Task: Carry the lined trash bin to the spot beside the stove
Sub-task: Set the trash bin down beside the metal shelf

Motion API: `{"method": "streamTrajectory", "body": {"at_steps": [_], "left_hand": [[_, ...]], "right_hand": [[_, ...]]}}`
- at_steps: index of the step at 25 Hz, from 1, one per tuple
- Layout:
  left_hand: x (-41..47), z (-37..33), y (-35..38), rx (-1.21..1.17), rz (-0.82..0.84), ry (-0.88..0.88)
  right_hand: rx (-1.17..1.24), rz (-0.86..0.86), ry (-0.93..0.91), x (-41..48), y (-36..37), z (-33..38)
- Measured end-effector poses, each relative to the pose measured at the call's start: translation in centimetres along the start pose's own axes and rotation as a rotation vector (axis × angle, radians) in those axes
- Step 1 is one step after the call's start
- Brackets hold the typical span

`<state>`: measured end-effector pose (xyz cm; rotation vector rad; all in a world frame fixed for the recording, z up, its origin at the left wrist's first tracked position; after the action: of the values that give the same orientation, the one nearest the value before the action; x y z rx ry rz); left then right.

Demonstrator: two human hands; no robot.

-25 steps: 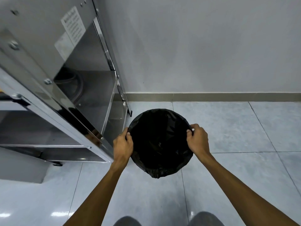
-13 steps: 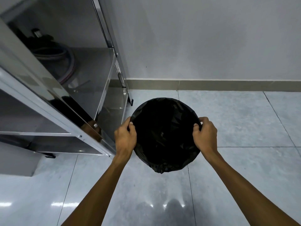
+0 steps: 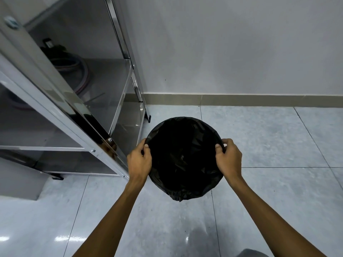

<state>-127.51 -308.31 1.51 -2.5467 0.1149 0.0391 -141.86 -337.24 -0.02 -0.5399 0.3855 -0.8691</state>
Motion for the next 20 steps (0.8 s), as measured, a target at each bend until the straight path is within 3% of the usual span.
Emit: {"method": "streamTrajectory", "body": {"at_steps": [3,5,8,20], "left_hand": [[-0.7,2.6,0.5,-0.173,0.028,-0.165],[-2.6,4.5,1.6,-0.341,0.102,-0.29],[-4.5,5.5,4.0,-0.534,0.248,-0.413],[2.6,2.1,7.2,-0.567,0.215,-0.326]], "right_hand": [[0.368,0.036,0.295,-2.4,0.3,-2.2],[0.579,0.175,0.453,-4.5,2.2,-4.7],[0.781,0.419,0.499,-5.9,4.8,-5.9],[0.73,0.402,0.458,1.5,6.1,-1.9]]}}
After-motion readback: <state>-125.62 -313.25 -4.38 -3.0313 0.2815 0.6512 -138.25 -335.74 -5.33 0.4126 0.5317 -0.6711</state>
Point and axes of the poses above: each hand's wrist, its own x-axis towards the middle knuckle, its own y-axis out of the palm, z = x × y, the point moved 7 cm from there along x, towards the middle knuckle, and after that the axes turned 1 degree about -z, right-handed, at the moved point
